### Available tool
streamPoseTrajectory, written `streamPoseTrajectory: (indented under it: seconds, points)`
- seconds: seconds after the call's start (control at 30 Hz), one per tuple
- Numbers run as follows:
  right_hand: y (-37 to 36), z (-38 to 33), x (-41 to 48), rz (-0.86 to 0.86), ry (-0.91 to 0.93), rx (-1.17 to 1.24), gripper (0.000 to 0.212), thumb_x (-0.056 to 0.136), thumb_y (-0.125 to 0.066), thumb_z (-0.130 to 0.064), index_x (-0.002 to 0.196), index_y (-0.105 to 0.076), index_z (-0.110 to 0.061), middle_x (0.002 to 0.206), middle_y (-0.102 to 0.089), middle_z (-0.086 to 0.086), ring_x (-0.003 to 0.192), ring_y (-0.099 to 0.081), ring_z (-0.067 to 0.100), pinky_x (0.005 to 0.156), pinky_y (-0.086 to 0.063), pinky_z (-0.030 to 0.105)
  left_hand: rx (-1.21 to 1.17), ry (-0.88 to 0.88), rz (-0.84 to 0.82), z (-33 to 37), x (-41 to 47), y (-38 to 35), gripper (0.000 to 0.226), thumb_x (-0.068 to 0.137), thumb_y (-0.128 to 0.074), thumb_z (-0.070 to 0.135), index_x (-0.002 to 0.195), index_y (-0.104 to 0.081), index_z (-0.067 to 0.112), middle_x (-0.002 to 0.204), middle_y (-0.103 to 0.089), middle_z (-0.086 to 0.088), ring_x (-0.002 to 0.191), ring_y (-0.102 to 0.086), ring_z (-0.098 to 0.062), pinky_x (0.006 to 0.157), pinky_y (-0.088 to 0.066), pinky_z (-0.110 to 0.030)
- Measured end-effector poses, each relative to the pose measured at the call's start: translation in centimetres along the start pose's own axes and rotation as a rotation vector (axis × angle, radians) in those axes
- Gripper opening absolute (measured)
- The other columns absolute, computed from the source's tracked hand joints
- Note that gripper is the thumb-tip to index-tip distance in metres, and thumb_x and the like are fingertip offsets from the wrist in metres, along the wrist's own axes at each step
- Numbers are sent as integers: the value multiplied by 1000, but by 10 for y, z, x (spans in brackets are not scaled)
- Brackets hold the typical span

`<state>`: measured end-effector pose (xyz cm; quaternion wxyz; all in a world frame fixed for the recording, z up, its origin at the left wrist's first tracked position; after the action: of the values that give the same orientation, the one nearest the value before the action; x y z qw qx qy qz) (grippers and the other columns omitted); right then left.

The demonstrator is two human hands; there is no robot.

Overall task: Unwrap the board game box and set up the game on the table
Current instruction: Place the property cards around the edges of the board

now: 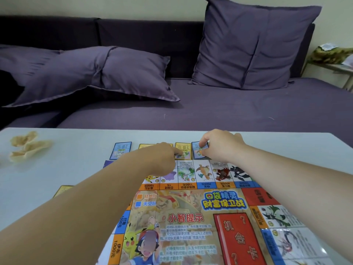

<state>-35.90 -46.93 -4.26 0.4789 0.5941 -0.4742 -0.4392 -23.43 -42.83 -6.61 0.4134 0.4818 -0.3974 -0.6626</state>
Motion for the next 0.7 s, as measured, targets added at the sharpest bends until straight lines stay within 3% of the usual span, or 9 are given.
streamPoseTrajectory:
  seconds: [0.27, 0.4, 0.57, 0.7]
  points:
    - [2, -5, -1, 9, 32, -97, 23, 94, -54, -33, 115, -59, -38, 122, -60, -7, 114, -53, 21, 101, -27, 42, -22, 23, 17, -2, 0, 0, 57, 95, -33, 3, 147, -29, 29, 154, -25, -5, 131, -38, -26, 97, -37, -30]
    - [3, -7, 0, 28, 37, -144, 18, 93, -53, -30, 107, -63, -35, 114, -64, -7, 107, -56, 21, 99, -26, 43, -41, 22, 27, -1, 2, 0, 56, 95, -33, 1, 145, -33, 27, 149, -33, -7, 124, -44, -25, 88, -39, -28]
    - [0, -15, 0, 24, 77, -213, 17, 94, -52, -28, 105, -63, -36, 111, -64, -8, 103, -56, 20, 96, -26, 42, -42, 28, 35, -1, 1, 1, 56, 94, -34, 1, 145, -33, 25, 149, -33, -7, 126, -42, -26, 96, -39, -31]
    - [2, -19, -2, 15, 127, -244, 20, 96, -52, -31, 112, -60, -39, 117, -61, -8, 111, -49, 21, 94, -26, 42, -36, 34, 39, -1, 2, 0, 57, 95, -36, 1, 146, -31, 26, 150, -31, -7, 128, -41, -26, 99, -39, -31]
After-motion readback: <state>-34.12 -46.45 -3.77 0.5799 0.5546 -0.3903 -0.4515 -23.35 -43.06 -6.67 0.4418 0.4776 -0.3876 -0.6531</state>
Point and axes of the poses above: each hand's wrist, its own x-axis towards the middle knuckle, its own y-axis out of the back of the hand, z = x × y, the point moved 10 cm from there along x, towards the middle knuckle
